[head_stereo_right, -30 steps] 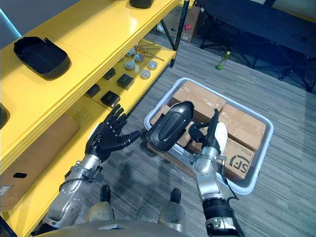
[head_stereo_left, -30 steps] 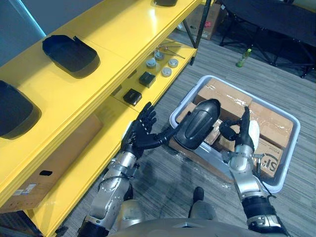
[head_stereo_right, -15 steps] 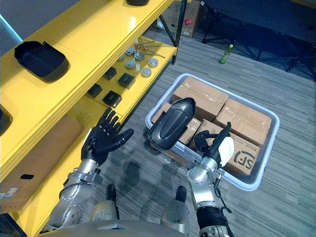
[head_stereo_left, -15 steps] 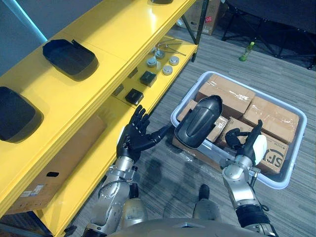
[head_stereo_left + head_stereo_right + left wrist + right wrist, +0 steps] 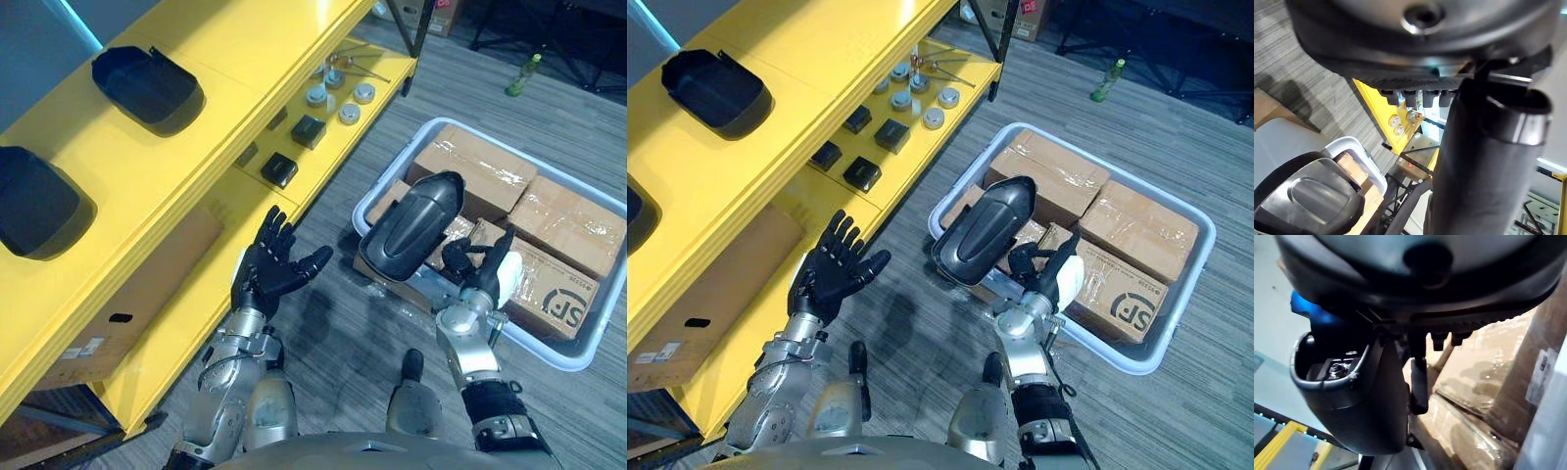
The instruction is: Walk over and take three plastic housings, then place them on the shelf
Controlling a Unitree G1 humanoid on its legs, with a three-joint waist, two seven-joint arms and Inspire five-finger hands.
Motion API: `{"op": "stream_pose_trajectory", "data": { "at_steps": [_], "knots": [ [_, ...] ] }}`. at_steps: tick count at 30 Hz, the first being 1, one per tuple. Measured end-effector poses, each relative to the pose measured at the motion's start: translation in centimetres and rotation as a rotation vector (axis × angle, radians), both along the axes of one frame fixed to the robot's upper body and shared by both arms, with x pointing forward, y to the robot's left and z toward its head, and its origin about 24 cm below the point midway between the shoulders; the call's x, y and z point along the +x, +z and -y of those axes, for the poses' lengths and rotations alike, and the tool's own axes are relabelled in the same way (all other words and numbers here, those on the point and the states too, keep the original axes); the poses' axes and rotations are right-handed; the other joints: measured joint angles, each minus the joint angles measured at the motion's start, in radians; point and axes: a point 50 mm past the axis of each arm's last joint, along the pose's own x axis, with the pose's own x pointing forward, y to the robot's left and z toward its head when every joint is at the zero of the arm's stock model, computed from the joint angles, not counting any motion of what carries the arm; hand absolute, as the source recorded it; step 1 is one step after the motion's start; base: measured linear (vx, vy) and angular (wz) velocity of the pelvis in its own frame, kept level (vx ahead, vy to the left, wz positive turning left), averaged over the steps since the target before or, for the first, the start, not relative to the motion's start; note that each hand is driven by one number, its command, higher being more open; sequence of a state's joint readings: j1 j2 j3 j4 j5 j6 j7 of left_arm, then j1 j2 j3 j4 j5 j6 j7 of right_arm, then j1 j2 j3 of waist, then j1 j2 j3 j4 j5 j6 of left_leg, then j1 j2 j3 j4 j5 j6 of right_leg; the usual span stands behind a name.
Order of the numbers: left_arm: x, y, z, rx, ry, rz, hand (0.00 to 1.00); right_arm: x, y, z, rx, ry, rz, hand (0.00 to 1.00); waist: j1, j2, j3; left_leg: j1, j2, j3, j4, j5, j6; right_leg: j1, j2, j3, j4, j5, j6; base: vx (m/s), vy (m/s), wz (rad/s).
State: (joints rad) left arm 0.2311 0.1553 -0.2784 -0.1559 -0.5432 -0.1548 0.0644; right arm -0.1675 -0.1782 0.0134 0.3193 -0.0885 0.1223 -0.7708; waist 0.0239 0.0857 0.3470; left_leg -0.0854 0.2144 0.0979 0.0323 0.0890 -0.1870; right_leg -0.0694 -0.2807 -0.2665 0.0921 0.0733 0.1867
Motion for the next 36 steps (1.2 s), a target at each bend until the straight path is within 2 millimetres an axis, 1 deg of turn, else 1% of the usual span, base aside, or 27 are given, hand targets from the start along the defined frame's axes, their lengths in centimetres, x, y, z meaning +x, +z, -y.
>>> {"op": "stream_pose_trajectory", "data": {
  "at_steps": [1,4,6,11,13,15,18,19,22,24,25,27,28,30,32,35,36],
  "knots": [
    [0.0,0.0,0.0,-0.001,-0.001,0.001,1.00,0.5,0.6,0.0,0.009,0.001,0.026,1.00,-0.001,0.002,0.012,0.000,-0.002,-0.002,0.000,0.001,0.001,0.000,-0.002,-0.001,0.004,0.000,0.000,-0.01,0.002,0.04],
    [0.1,0.1,0.1,-0.003,0.001,0.003,1.00,1.3,1.5,0.1,0.010,0.005,0.059,1.00,-0.001,0.003,0.016,-0.013,-0.009,-0.007,-0.001,0.009,0.003,-0.016,-0.009,-0.001,0.015,-0.002,0.002,-0.01,0.007,0.06],
    [0.3,0.3,0.1,-0.005,0.002,0.013,1.00,2.0,2.3,0.0,0.004,0.011,0.087,1.00,-0.001,0.007,0.032,-0.013,-0.021,-0.009,-0.002,0.011,0.007,-0.017,-0.021,-0.001,0.023,-0.003,0.003,0.00,0.018,0.07],
    [0.9,1.0,0.4,-0.015,0.004,0.049,1.00,3.0,3.0,-0.2,0.012,0.015,0.097,1.00,0.000,0.010,0.066,-0.013,-0.031,-0.013,-0.003,0.015,0.012,-0.015,-0.032,-0.003,0.030,-0.005,0.008,-0.03,0.005,0.05],
    [0.9,1.0,0.6,-0.019,-0.006,0.048,1.00,3.3,2.6,-0.2,0.016,0.008,0.069,1.00,0.000,0.010,0.068,-0.015,-0.032,-0.015,-0.008,0.014,0.012,-0.017,-0.033,-0.003,0.029,-0.003,0.010,-0.03,0.007,0.04],
    [0.8,0.6,1.2,-0.036,-0.024,0.027,1.00,3.6,2.3,0.1,0.026,-0.008,0.023,1.00,0.002,0.010,0.068,-0.015,-0.032,-0.015,-0.008,0.014,0.012,-0.017,-0.033,-0.003,0.029,-0.003,0.010,0.00,0.000,0.00],
    [1.0,0.0,1.6,-0.042,-0.040,-0.004,1.00,4.3,2.6,0.6,0.007,0.002,-0.023,1.00,0.003,0.010,0.069,-0.022,-0.032,-0.018,-0.007,0.015,0.013,-0.019,-0.033,-0.005,0.030,-0.003,0.010,-0.01,-0.004,0.03],
    [1.1,-0.2,1.7,-0.039,-0.040,-0.010,1.00,4.7,2.7,1.0,-0.002,0.011,-0.050,0.00,0.003,0.010,0.069,-0.029,-0.032,-0.020,-0.004,0.015,0.013,-0.024,-0.033,-0.006,0.030,-0.003,0.011,-0.01,-0.008,0.04],
    [1.3,-0.3,1.6,-0.036,-0.034,-0.016,1.00,5.6,2.9,2.1,-0.041,0.022,-0.118,0.00,0.006,0.011,0.071,-0.049,-0.033,-0.024,-0.001,0.019,0.014,-0.043,-0.035,-0.009,0.040,-0.003,0.011,-0.01,-0.010,0.05],
    [1.6,-0.6,1.7,-0.034,-0.039,-0.025,1.00,5.9,3.0,3.1,-0.123,0.015,-0.182,0.00,0.020,0.014,0.073,-0.052,-0.034,-0.026,0.000,0.020,0.014,-0.050,-0.039,-0.009,0.050,-0.007,0.012,-0.01,-0.009,0.04],
    [1.8,-0.9,1.8,-0.040,-0.034,-0.038,1.00,6.1,3.4,4.2,-0.183,-0.021,-0.212,0.00,0.030,0.019,0.080,-0.056,-0.036,-0.031,0.003,0.021,0.015,-0.051,-0.041,-0.012,0.057,-0.009,0.013,-0.03,-0.012,0.15],
    [2.3,-1.1,1.9,-0.063,-0.024,-0.046,1.00,6.5,4.8,6.3,-0.261,-0.074,-0.232,0.00,0.029,0.024,0.086,-0.087,-0.044,-0.054,0.012,0.026,0.018,-0.065,-0.050,-0.032,0.067,-0.012,0.013,-0.06,-0.010,0.25],
    [2.3,-1.2,1.9,-0.064,-0.023,-0.047,1.00,6.6,5.2,6.9,-0.276,-0.091,-0.242,0.00,0.032,0.025,0.093,-0.091,-0.045,-0.055,0.013,0.028,0.020,-0.069,-0.051,-0.032,0.069,-0.012,0.014,-0.06,-0.002,0.18],
    [2.4,-1.5,1.8,-0.073,-0.018,-0.065,1.00,6.9,6.9,9.1,-0.314,-0.150,-0.246,0.00,0.047,0.036,0.106,-0.110,-0.047,-0.060,0.015,0.031,0.025,-0.085,-0.054,-0.036,0.076,-0.012,0.014,-0.06,-0.004,0.07],
    [2.3,-1.7,1.8,-0.090,-0.012,-0.073,1.00,7.1,7.9,10.0,-0.332,-0.175,-0.241,0.00,0.056,0.043,0.110,-0.120,-0.047,-0.063,0.014,0.038,0.020,-0.098,-0.055,-0.037,0.083,-0.012,0.014,-0.02,-0.004,0.01],
    [1.7,-2.6,1.5,-0.105,0.007,-0.114,1.00,7.0,9.0,11.5,-0.369,-0.215,-0.269,0.00,0.066,0.053,0.115,-0.125,-0.049,-0.067,0.014,0.039,0.020,-0.102,-0.056,-0.039,0.085,-0.012,0.014,0.01,-0.011,0.04],
    [1.6,-2.8,1.3,-0.109,0.017,-0.122,1.00,7.1,9.4,11.7,-0.378,-0.219,-0.266,0.00,0.068,0.054,0.115,-0.134,-0.049,-0.072,0.018,0.040,0.021,-0.105,-0.057,-0.046,0.085,-0.012,0.014,0.01,-0.017,0.09]
  ]
}}
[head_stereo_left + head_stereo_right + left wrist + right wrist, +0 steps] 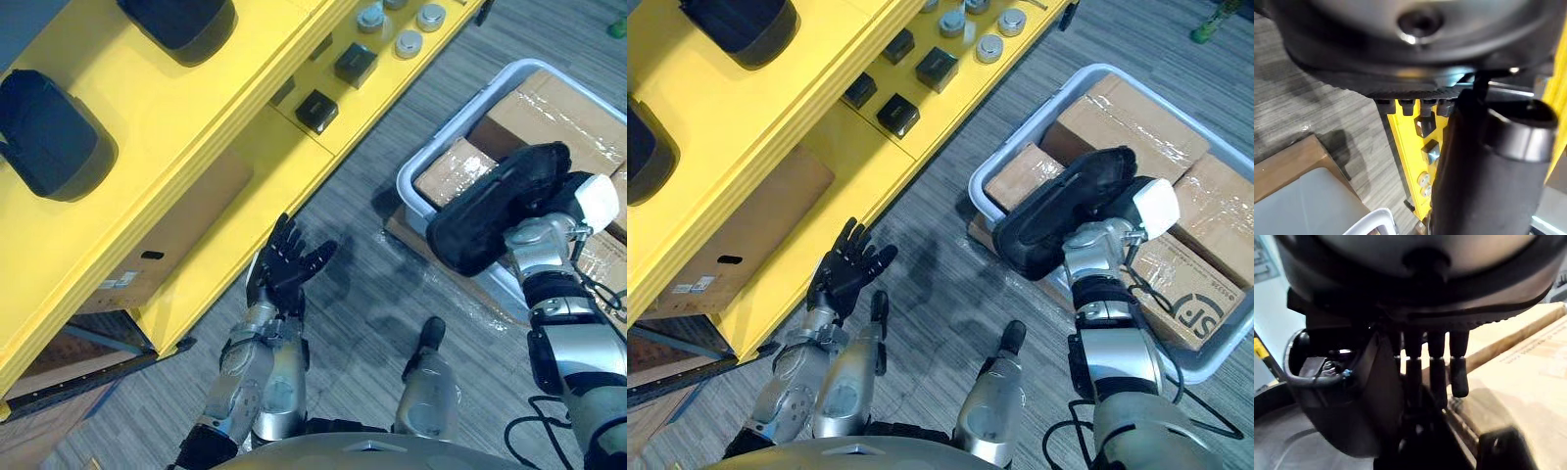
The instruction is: Walk over and take three plastic housings, then place them on the shelf
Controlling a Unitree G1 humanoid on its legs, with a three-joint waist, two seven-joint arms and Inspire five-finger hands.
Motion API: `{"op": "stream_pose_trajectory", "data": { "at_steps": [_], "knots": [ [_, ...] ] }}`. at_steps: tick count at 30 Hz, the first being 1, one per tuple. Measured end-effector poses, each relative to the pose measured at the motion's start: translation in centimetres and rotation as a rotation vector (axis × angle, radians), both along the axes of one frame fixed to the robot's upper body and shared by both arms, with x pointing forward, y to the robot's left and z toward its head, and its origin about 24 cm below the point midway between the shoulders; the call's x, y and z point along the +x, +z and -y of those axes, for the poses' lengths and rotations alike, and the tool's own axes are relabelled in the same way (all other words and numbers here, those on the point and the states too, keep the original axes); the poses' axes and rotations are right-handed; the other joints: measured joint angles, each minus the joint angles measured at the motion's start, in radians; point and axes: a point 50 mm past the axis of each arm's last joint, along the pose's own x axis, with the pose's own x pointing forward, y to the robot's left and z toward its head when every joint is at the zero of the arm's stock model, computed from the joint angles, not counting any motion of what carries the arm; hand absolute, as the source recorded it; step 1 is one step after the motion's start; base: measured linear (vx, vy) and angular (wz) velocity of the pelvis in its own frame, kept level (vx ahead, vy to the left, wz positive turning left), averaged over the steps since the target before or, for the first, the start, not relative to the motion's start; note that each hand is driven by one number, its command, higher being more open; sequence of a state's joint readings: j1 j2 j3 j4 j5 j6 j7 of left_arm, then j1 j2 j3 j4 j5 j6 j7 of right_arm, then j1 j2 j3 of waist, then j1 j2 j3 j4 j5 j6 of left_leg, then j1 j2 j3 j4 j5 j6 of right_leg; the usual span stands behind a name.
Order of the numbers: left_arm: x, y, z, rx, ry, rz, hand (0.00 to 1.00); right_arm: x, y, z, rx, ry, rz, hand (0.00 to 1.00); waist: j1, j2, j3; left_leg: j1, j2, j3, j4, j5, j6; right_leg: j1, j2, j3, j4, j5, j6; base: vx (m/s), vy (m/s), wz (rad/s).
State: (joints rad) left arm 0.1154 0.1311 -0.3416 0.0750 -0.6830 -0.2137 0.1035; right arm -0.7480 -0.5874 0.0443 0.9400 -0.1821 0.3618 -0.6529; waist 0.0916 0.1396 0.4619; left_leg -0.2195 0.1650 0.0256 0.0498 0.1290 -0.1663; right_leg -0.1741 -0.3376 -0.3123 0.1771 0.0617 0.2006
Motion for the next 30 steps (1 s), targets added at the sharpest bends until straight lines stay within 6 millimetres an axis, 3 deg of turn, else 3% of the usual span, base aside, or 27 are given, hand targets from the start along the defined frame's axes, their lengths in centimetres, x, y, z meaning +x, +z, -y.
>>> {"op": "stream_pose_trajectory", "data": {
  "at_steps": [6,9,15,19,26,27,30],
  "knots": [
    [0.0,0.0,0.0,-0.027,0.010,0.004,1.00,0.0,2.3,2.0,-0.028,-0.059,-0.010,0.00,0.014,0.012,0.006,-0.011,-0.006,-0.008,-0.001,0.003,0.002,-0.004,-0.006,-0.009,0.002,0.000,0.000,0.00,-0.010,0.06],
    [-0.3,-0.1,-0.4,-0.044,0.034,0.004,1.00,-0.4,4.7,3.6,-0.074,-0.098,0.027,0.00,0.015,0.026,0.013,-0.017,-0.008,-0.014,-0.003,0.010,0.002,-0.011,-0.008,-0.011,0.006,0.001,0.001,-0.01,-0.006,0.03],
    [-0.4,-0.2,-0.4,-0.065,0.029,0.001,1.00,-0.9,9.6,5.6,-0.163,-0.147,0.120,0.00,0.009,0.026,0.013,-0.016,-0.007,-0.012,-0.004,0.011,0.001,-0.012,-0.008,-0.011,0.007,0.001,0.001,0.00,0.000,0.00],
    [-0.4,-0.1,-0.4,-0.063,0.028,0.003,1.00,-1.0,11.9,5.8,-0.202,-0.136,0.202,0.00,-0.002,0.024,0.014,-0.014,-0.006,-0.010,-0.006,0.012,0.001,-0.012,-0.007,-0.011,0.007,0.001,0.001,0.00,0.000,0.00],
    [-0.8,0.5,-1.3,-0.051,0.023,0.043,1.00,-0.3,14.3,3.3,-0.315,0.020,0.344,0.00,-0.027,0.006,0.026,0.043,0.009,0.011,-0.058,0.028,-0.004,0.020,0.012,-0.001,-0.024,0.009,-0.003,0.01,-0.028,-0.08],
    [-0.8,0.7,-1.4,-0.051,0.023,0.052,1.00,-0.3,14.5,3.0,-0.327,0.042,0.361,1.00,-0.030,0.004,0.027,0.046,0.009,0.013,-0.061,0.028,-0.004,0.020,0.012,0.000,-0.024,0.009,-0.003,0.02,-0.030,-0.09],
    [-0.3,2.5,-1.7,-0.056,0.027,0.133,1.00,-0.6,14.1,1.2,-0.372,0.158,0.415,1.00,-0.037,-0.007,0.031,0.062,0.020,0.024,-0.074,0.032,-0.006,0.026,0.025,0.009,-0.030,0.010,-0.004,0.02,-0.030,-0.07]
  ]
}}
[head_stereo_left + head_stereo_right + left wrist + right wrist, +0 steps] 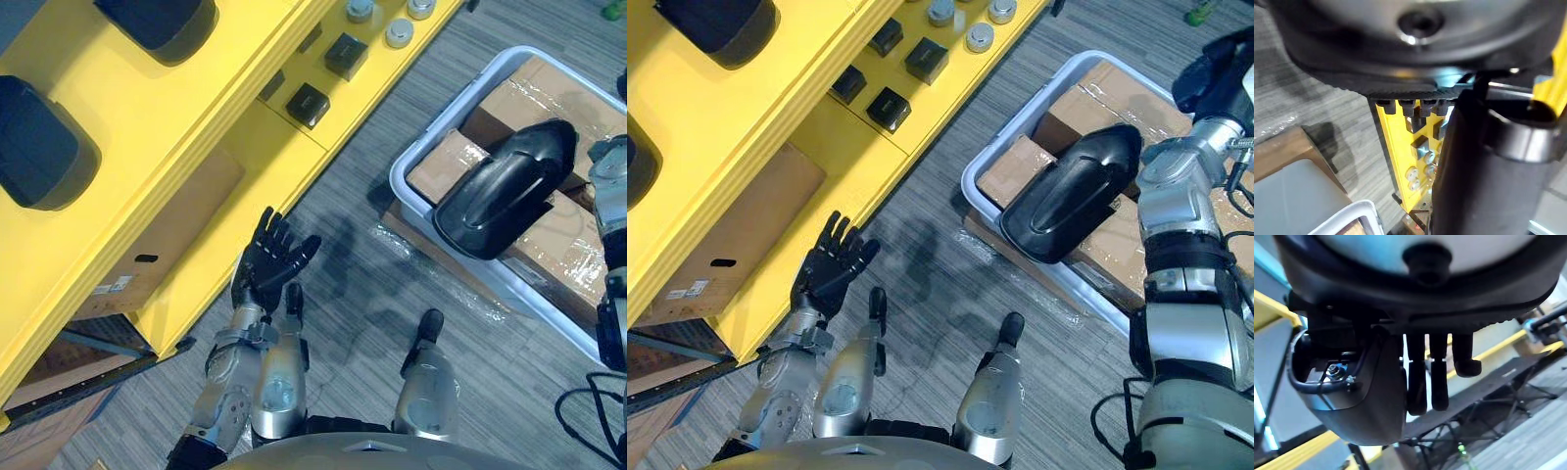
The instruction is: Walk over and take three plastic housings, then place them on the shelf
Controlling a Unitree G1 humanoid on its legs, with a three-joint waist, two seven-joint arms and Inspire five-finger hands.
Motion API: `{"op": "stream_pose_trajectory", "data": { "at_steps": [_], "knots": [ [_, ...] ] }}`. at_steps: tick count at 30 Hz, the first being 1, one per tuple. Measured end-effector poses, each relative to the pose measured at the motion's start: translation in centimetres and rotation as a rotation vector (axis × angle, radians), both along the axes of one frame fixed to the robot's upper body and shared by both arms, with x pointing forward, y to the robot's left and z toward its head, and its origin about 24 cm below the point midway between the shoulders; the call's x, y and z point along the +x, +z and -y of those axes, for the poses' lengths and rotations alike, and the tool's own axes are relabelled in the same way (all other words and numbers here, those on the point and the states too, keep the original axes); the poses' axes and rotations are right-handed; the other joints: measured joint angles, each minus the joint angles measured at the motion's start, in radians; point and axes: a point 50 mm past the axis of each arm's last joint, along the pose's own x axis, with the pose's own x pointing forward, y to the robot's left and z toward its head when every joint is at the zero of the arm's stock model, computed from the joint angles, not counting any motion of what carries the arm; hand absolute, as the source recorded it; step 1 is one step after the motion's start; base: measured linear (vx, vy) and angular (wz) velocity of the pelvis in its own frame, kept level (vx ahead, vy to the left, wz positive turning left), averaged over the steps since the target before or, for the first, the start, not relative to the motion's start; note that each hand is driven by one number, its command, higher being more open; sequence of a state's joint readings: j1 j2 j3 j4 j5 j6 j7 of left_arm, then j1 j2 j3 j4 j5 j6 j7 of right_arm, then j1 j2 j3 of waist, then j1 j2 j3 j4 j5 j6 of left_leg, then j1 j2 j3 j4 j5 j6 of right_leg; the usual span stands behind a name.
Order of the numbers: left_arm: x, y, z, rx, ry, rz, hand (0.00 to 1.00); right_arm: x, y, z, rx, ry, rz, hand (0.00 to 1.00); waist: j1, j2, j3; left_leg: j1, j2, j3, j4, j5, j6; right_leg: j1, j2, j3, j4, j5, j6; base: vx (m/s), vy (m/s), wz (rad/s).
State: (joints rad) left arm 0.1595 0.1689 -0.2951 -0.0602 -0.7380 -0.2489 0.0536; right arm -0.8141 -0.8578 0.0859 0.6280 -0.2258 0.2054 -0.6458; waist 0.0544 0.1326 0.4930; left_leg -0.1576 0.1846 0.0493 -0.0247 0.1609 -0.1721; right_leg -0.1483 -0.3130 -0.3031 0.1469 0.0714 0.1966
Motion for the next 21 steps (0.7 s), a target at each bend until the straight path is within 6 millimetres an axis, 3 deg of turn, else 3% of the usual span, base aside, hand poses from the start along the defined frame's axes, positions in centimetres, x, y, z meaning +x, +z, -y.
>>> {"op": "stream_pose_trajectory", "data": {
  "at_steps": [1,4,6,9,10,12,16,20,21],
  "knots": [
    [0.1,0.3,0.0,0.001,0.000,0.013,1.00,-0.1,-0.4,-0.3,0.000,0.021,-0.001,1.00,0.000,-0.004,0.000,0.006,0.002,0.002,-0.003,0.000,0.000,0.003,0.002,0.001,-0.003,0.000,0.000,0.03,-0.037,-0.13],
    [0.1,0.9,0.0,0.002,-0.003,0.042,1.00,-0.9,-5.0,-2.0,0.140,0.137,0.007,1.00,-0.008,-0.027,-0.011,0.068,0.005,0.025,-0.035,0.000,-0.003,0.036,0.006,0.010,-0.010,0.000,0.000,0.04,-0.021,-0.19],
    [0.1,1.5,-0.1,0.032,0.005,0.070,1.00,-2.2,-10.7,-4.3,0.359,0.235,0.004,1.00,-0.025,-0.060,-0.027,0.100,0.005,0.047,-0.053,-0.001,-0.005,0.048,0.006,0.022,-0.013,-0.001,0.000,0.03,-0.009,-0.23],
    [0.2,1.4,-0.4,0.071,0.015,0.064,1.00,-4.5,-16.6,-8.1,0.738,0.414,0.076,1.00,-0.039,-0.091,-0.045,0.137,0.004,0.093,-0.055,-0.017,-0.008,0.054,0.007,0.056,-0.030,0.001,0.004,0.01,-0.002,-0.38],
    [0.1,1.4,-0.4,0.074,0.014,0.061,1.00,-5.0,-17.5,-8.7,0.821,0.451,0.102,1.00,-0.042,-0.092,-0.049,0.143,0.004,0.100,-0.055,-0.021,-0.009,0.055,0.007,0.062,-0.031,0.002,0.005,0.00,-0.003,-0.37],
    [0.0,1.0,-0.2,0.062,0.022,0.045,1.00,-6.7,-20.0,-9.6,1.200,0.636,0.285,1.00,-0.058,-0.091,-0.074,0.154,0.004,0.120,-0.054,-0.032,-0.010,0.063,0.012,0.074,-0.059,0.011,0.007,-0.01,-0.007,-0.25],
    [-0.7,-0.4,-1.0,0.077,0.043,-0.007,1.00,-9.1,-22.2,-8.9,1.601,0.972,0.688,1.00,-0.059,-0.091,-0.125,0.181,0.023,0.141,-0.053,-0.042,-0.021,0.100,0.038,0.082,-0.116,0.036,0.004,0.03,-0.025,-0.18],
    [-1.5,-1.3,-1.6,0.091,0.038,-0.046,1.00,-10.1,-22.4,-8.9,1.667,1.221,0.832,1.00,-0.059,-0.092,-0.183,0.194,0.031,0.144,-0.056,-0.049,-0.026,0.122,0.048,0.080,-0.136,0.041,0.004,0.04,-0.012,-0.02],
    [-1.6,-1.4,-1.8,0.093,0.036,-0.045,1.00,-10.1,-22.3,-9.3,1.664,1.306,0.822,0.00,-0.058,-0.093,-0.190,0.208,0.036,0.145,-0.057,-0.052,-0.029,0.136,0.053,0.076,-0.139,0.041,0.004,0.00,0.000,0.00]
  ]
}}
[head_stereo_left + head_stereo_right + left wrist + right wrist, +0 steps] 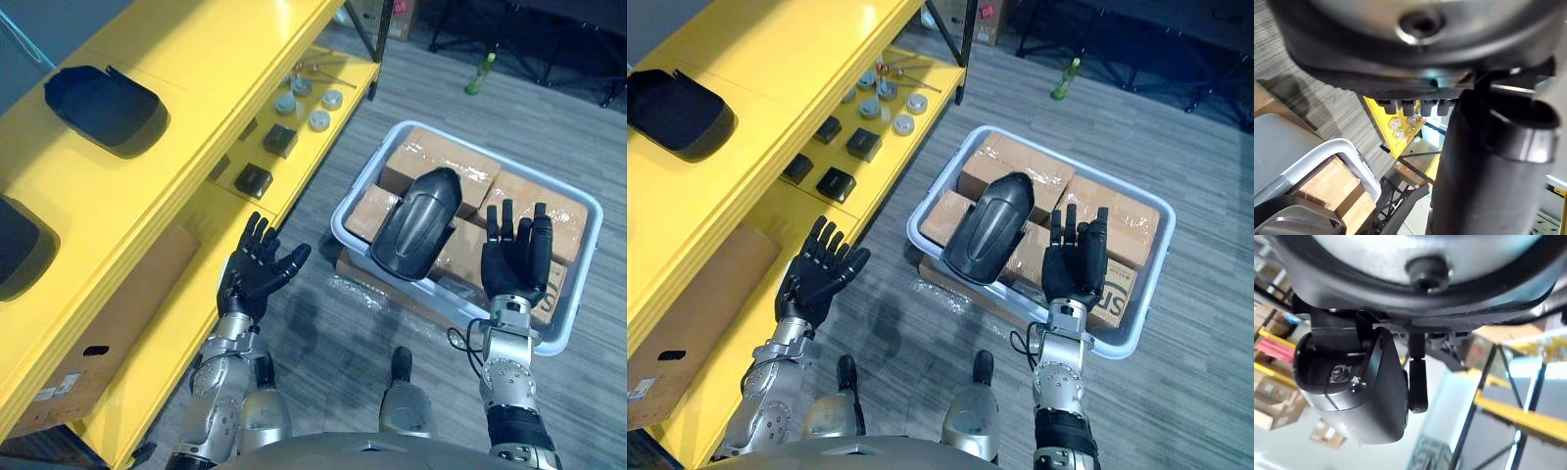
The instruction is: Walk over and take three plastic housings, then place them on the shelf
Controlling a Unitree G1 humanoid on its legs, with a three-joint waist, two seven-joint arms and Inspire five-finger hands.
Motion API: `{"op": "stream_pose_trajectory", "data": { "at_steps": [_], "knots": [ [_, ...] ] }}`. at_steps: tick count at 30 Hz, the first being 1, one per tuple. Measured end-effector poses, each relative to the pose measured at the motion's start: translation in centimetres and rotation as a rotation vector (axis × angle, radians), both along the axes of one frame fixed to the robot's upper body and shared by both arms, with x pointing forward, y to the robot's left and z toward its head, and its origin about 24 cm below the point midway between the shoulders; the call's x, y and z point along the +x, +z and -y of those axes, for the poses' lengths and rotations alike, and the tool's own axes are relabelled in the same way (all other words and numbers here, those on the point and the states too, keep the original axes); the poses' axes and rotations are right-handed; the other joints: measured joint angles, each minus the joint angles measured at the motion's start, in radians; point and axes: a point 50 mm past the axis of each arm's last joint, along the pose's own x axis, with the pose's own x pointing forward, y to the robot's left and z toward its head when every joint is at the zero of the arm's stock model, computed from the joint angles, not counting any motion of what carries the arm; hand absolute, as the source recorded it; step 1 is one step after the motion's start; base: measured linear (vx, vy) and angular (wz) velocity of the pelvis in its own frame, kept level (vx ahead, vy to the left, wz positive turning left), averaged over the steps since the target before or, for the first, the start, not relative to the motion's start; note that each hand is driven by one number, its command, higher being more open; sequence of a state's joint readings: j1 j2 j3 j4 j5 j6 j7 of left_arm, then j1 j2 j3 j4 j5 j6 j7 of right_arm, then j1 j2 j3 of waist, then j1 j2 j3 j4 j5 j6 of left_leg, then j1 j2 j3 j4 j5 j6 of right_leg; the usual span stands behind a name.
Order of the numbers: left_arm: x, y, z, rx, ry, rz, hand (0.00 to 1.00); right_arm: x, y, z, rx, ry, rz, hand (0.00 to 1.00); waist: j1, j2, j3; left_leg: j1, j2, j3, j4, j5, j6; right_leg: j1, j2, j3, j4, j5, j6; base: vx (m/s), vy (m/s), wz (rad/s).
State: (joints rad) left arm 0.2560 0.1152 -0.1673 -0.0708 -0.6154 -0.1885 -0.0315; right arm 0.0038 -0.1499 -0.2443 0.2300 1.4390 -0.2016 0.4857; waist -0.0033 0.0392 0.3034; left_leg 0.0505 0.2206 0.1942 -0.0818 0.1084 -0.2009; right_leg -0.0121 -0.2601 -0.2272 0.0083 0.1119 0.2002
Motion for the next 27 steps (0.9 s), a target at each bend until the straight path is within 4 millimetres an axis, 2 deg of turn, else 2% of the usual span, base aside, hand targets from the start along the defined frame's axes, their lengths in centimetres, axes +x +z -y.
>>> {"op": "stream_pose_trajectory", "data": {
  "at_steps": [1,5,12,22,23,27],
  "knots": [
    [-0.3,-0.2,-0.1,0.007,-0.005,-0.005,1.00,-0.1,-0.1,-0.5,-0.011,0.049,0.025,0.00,0.001,-0.003,-0.027,-0.001,0.001,0.000,0.000,-0.002,-0.001,0.004,0.002,-0.004,-0.010,0.001,0.000,0.00,0.000,0.00],
    [-0.7,-0.6,-0.1,0.045,-0.049,-0.015,1.00,-0.7,-0.8,-1.7,-0.032,0.143,0.050,0.00,0.007,-0.010,-0.071,0.017,0.001,-0.001,0.000,-0.015,-0.002,0.033,0.003,-0.013,-0.029,0.002,0.001,0.01,-0.001,0.02],
    [-0.9,-0.8,0.0,0.059,-0.055,-0.026,1.00,-2.4,-2.5,-2.4,-0.040,0.102,-0.003,0.00,0.006,-0.022,-0.119,0.033,0.002,0.016,-0.001,-0.018,-0.004,0.045,0.005,-0.007,-0.047,0.011,-0.002,0.00,0.005,-0.05],
    [-1.0,-0.9,-0.6,0.060,-0.025,-0.031,1.00,-3.1,-3.2,-3.1,-0.035,0.106,-0.018,0.00,0.001,-0.035,-0.162,0.050,0.013,0.047,-0.001,-0.024,-0.009,0.048,0.018,0.012,-0.065,0.024,-0.011,-0.01,0.004,-0.08],
    [-1.0,-0.9,-0.6,0.059,-0.023,-0.031,1.00,-3.1,-3.2,-3.1,-0.056,0.100,-0.027,1.00,0.000,-0.034,-0.164,0.052,0.013,0.048,-0.001,-0.024,-0.009,0.049,0.018,0.013,-0.065,0.024,-0.011,-0.02,0.006,-0.05],
    [-1.0,-0.9,-0.6,0.075,-0.026,-0.031,1.00,-3.2,-3.2,-3.0,-0.158,0.097,-0.086,1.00,-0.001,-0.037,-0.177,0.062,0.014,0.059,-0.001,-0.028,-0.014,0.046,0.019,0.015,-0.070,0.024,-0.012,-0.03,0.009,-0.07]
  ]
}}
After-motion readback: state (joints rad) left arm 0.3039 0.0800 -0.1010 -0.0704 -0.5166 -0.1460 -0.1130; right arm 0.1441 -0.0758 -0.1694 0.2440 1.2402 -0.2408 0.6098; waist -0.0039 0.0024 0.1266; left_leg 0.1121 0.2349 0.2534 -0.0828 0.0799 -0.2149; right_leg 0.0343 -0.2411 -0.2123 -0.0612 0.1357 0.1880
